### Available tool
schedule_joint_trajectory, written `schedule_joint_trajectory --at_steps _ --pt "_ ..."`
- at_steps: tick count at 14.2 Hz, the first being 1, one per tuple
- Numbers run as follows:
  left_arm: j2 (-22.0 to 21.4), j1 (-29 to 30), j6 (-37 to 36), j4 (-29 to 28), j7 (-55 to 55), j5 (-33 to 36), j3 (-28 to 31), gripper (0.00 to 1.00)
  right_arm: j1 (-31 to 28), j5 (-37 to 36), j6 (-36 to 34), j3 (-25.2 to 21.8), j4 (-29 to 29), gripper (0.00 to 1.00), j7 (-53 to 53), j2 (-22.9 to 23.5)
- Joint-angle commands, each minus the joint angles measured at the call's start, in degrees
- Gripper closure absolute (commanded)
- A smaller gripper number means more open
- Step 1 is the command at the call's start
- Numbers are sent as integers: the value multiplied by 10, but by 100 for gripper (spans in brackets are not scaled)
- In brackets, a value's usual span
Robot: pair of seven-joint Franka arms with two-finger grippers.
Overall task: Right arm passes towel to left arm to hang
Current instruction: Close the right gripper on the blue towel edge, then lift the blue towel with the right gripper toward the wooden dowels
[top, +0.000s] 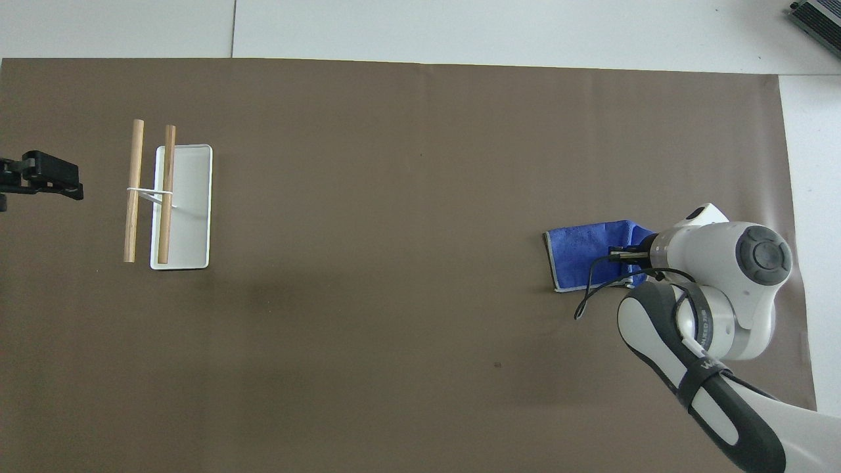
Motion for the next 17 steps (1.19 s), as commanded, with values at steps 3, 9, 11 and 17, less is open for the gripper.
schedule_joint_trajectory --at_steps 3,9,11,17 --pt "-20 1 8 -25 -4 -10 1 0 2 17 -83 5 51 100 -18 -31" --pt "-20 1 8 -25 -4 -10 1 0 2 142 -173 35 156 100 -19 -50" --pt "-20 2 8 -25 -4 -10 1 0 2 235 -174 40 182 100 -16 -46" --pt "-20 1 8 -25 -4 -10 1 0 26 524 -160 47 200 100 15 -44"
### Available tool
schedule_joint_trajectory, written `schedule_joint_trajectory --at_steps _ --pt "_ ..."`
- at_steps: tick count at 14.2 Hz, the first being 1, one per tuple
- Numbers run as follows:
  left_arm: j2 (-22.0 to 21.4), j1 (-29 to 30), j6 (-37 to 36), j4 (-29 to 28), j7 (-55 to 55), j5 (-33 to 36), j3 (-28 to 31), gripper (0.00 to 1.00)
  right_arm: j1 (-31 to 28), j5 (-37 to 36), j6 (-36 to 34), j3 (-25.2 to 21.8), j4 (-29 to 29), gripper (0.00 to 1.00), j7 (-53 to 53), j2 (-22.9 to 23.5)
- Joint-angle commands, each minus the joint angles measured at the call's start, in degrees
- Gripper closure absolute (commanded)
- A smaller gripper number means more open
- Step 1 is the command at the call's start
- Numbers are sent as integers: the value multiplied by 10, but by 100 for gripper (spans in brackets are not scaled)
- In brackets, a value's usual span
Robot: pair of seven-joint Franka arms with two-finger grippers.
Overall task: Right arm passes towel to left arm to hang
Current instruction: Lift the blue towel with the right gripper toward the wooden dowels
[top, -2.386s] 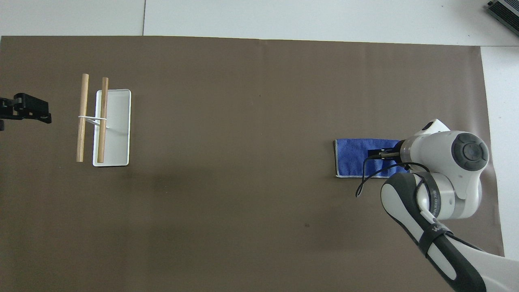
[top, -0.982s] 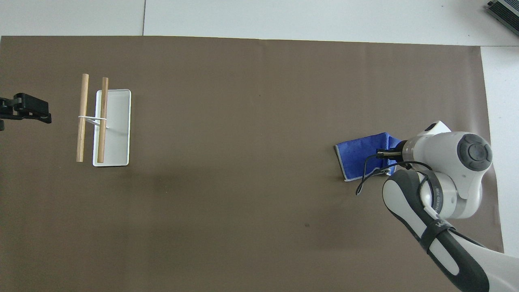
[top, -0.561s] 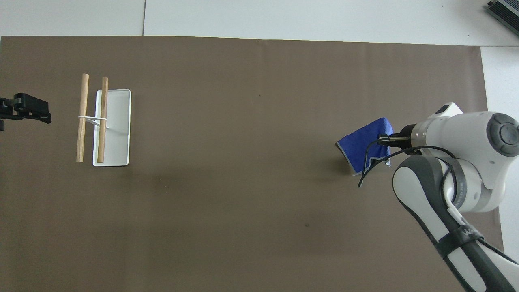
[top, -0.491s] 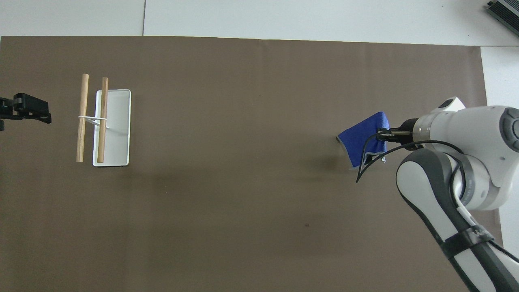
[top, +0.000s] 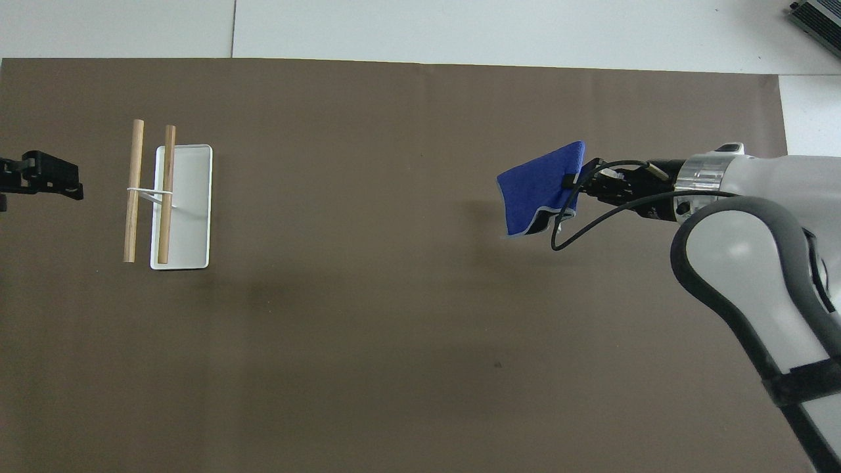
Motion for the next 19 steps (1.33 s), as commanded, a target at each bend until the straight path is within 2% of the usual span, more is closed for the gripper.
schedule_joint_trajectory --at_steps 1,3,5,8,14,16,19 --pt "-20 2 8 -25 -4 -10 1 0 17 114 10 10 16 100 35 7" --pt "-20 2 8 -25 -4 -10 1 0 55 203 58 11 18 100 72 8" --pt "-20 2 8 -25 -4 -10 1 0 115 294 134 11 26 100 109 12" --pt "-20 1 8 -25 -4 -10 1 0 192 382 220 11 72 100 203 31" --pt "-20 -4 6 -25 -4 -10 2 0 242 427 249 11 151 100 418 69" --pt "-21 -6 10 -24 -5 -10 -1 0 261 448 254 11 158 100 423 77" --pt "-27 -20 13 -29 -37 -10 4 0 295 448 302 11 160 100 423 84"
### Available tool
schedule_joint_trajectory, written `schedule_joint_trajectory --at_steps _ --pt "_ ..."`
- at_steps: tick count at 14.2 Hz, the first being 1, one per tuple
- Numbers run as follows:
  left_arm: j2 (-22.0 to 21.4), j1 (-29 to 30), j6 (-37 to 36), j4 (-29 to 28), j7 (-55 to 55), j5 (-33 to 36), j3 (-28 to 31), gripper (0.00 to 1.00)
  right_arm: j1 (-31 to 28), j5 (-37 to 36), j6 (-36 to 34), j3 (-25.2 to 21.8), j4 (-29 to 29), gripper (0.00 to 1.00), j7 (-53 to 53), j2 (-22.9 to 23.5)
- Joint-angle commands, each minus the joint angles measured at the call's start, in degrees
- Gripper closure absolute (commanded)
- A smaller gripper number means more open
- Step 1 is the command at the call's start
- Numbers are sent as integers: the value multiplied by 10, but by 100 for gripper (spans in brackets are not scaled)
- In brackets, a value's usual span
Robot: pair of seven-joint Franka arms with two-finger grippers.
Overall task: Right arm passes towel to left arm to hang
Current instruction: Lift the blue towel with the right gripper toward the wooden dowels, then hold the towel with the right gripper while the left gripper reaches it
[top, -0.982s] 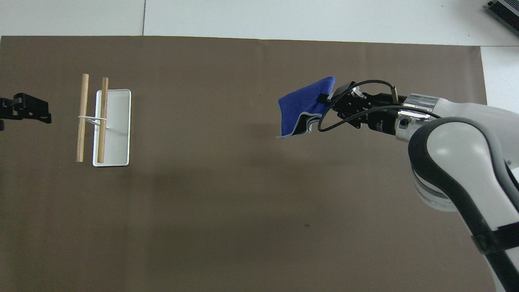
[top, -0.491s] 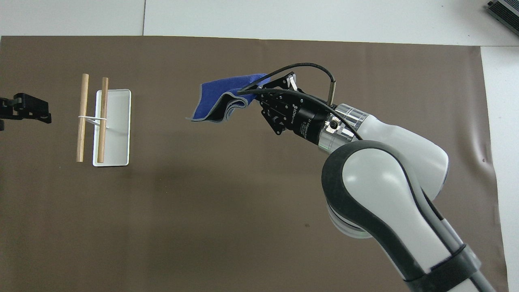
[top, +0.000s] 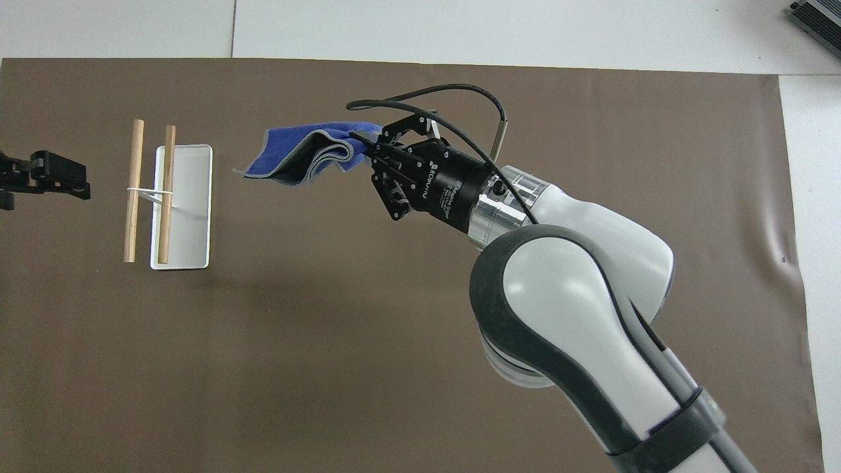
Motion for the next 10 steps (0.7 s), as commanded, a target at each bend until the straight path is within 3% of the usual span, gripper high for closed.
schedule_joint_trajectory --at_steps 1,6,10 --pt "-27 -5 17 -35 -71 -10 10 0 18 12 29 -1 17 100 9 12" --pt "-54 -4 136 -114 -285 -99 5 0 19 8 29 -1 16 100 5 13" --pt "-54 -4 136 -113 -442 -165 -22 0 19 5 30 -1 16 100 3 13"
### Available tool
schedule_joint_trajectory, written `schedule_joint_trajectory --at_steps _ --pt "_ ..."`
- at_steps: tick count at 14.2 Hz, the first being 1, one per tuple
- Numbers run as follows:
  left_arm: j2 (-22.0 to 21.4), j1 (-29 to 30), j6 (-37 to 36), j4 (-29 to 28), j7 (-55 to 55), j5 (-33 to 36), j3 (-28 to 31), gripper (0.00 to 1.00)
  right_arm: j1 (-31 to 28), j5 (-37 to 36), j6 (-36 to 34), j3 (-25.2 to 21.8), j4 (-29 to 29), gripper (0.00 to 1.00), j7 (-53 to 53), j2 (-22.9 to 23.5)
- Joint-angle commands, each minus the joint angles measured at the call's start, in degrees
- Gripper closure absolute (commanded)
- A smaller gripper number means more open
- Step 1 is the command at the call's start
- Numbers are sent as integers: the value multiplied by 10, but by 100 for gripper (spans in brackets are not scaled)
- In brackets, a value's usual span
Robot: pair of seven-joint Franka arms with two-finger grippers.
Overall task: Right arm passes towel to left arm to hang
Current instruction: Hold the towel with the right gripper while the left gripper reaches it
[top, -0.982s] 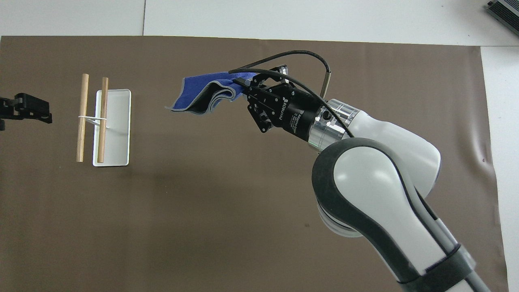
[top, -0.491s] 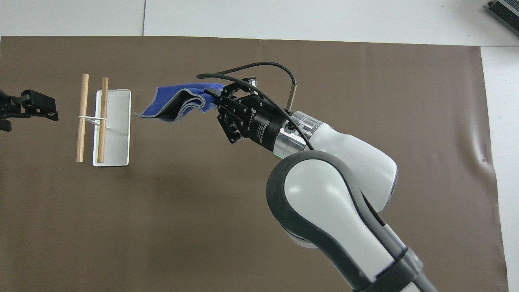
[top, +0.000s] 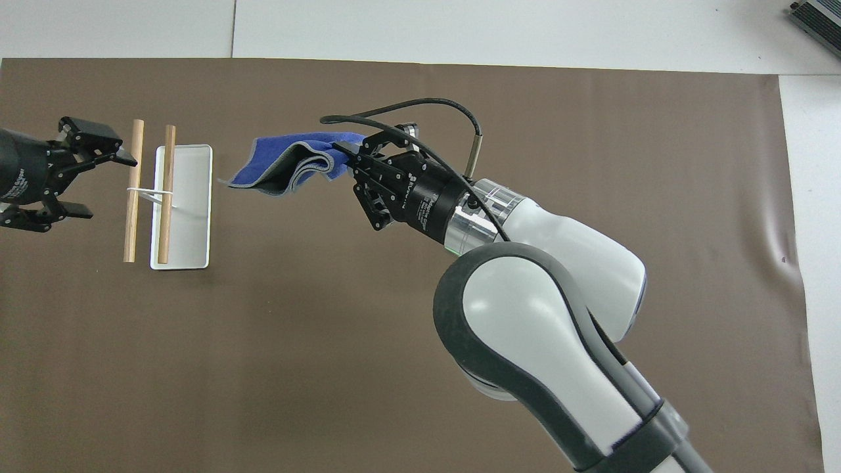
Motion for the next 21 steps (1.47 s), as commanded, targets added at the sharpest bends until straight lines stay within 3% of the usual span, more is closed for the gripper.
schedule_joint_trajectory --at_steps 1,4,13,21 --pt "-22 -3 21 -26 -131 -19 -34 0 0 4 8 1 12 100 0 8" --pt "-21 -3 43 -24 -221 -59 -62 0 0 4 9 1 9 100 -1 8" --pt "-20 -4 144 -23 -446 -83 -146 0 0 4 9 1 8 100 -3 8" --pt "-21 -4 175 -22 -479 -80 -167 0 -1 4 9 1 7 100 -6 8"
